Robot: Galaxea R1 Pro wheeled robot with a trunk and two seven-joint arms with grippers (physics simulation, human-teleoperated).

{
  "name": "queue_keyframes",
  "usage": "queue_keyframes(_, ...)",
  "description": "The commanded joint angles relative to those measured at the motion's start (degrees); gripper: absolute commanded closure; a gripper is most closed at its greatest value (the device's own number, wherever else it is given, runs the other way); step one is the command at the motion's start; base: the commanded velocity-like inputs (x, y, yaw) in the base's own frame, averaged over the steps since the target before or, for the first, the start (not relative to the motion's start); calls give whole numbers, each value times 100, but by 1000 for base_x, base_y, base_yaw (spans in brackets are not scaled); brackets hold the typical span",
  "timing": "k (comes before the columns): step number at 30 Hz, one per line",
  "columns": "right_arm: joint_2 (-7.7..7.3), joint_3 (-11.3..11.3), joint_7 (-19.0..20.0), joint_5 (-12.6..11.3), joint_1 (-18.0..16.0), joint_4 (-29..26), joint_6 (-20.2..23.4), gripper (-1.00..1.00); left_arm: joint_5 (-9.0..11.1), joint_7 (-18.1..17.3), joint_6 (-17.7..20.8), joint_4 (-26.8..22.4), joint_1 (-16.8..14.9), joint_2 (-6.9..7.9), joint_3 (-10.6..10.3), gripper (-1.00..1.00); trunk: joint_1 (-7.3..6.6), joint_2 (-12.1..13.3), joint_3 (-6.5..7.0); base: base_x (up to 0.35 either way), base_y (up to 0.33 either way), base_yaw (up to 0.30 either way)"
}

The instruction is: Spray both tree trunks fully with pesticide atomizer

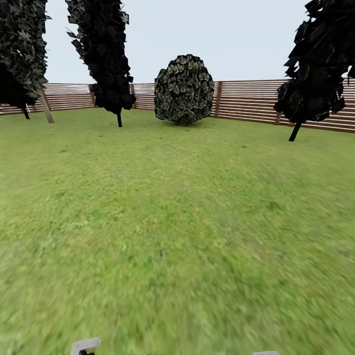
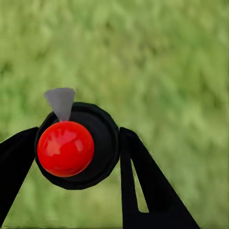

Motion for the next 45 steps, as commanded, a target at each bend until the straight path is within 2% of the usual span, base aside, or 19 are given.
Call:
queue_keyframes(1,0,-19,-37,61,-2,4,-8,-100,-46,-18,-24,8,-6,0,55,100,-1,-2,-7,0,129,285)
queue_keyframes(23,0,-19,-36,61,-2,4,-8,-100,-73,-27,-25,69,-6,-9,32,100,-1,-2,-52,1,36,285)
queue_keyframes(29,0,-19,-36,61,-2,4,-8,-100,-49,-27,-33,63,-6,-9,40,100,-1,-2,-65,183,24,285)
queue_keyframes(38,0,-19,-39,61,-2,4,-8,-100,-45,-27,-34,60,-6,-8,49,100,-1,-2,-83,259,193,285)
queue_keyframes(45,0,-19,-36,61,-2,4,-10,-100,-45,-27,-34,68,-6,-9,49,100,-1,-2,-98,101,287,285)
